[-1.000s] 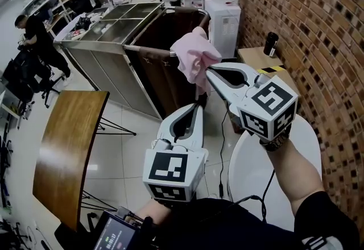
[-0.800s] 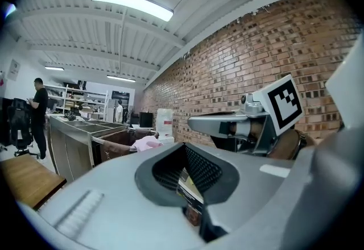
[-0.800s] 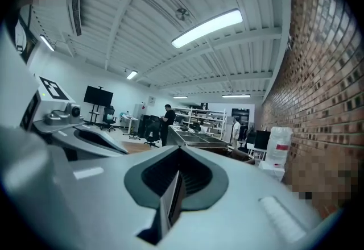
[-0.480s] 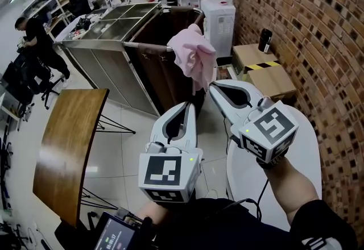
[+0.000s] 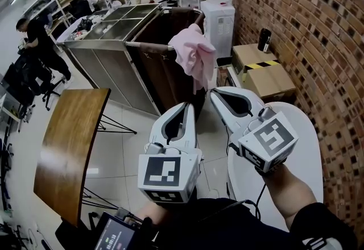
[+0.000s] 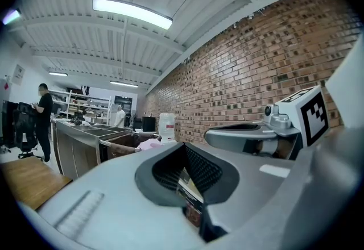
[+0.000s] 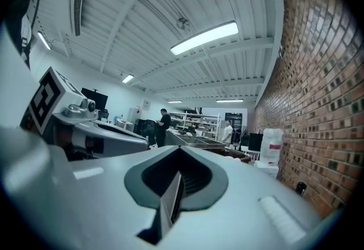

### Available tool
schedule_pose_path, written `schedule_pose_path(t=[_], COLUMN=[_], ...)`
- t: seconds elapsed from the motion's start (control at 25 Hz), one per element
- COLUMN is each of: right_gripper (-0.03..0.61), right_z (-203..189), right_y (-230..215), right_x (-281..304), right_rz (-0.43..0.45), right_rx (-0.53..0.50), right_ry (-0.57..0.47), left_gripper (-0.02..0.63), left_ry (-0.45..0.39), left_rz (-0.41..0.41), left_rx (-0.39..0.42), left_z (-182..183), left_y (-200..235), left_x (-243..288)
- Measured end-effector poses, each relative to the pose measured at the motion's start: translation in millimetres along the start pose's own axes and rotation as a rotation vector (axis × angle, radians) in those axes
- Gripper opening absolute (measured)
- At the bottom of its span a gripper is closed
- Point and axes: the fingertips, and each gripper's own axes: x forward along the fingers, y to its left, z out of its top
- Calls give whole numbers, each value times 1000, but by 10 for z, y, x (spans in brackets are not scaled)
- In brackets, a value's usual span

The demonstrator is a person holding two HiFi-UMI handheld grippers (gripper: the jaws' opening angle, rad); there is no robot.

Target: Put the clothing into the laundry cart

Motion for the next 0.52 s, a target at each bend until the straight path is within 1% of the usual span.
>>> schedule_pose_path(t=[0.08, 0.12, 0.2, 0.32, 0.4, 0.52], right_gripper=[2, 2, 2, 2, 2, 0], right_z=[-74, -95, -48, 152, 312, 548], right_y=[-17, -1, 22, 19, -60, -298], right_x=[27, 42, 101, 217, 299, 443], right_rz=[-2, -5, -7, -8, -9, -3], right_rx=[31, 55, 55, 33, 24, -19], right_ry=[40, 69, 65, 38, 31, -12], left_gripper=[2, 2, 2, 2, 2, 2], left_ry=[-76, -98, -81, -117, -88, 3], left_rz=[-2, -3, -3, -10, -15, -15], left_rx=[36, 47, 38, 55, 41, -3], left_z=[36, 55, 82, 313, 459, 621], left_y=[51, 84, 144, 246, 277, 296], left_x=[105, 131, 112, 108, 154, 290])
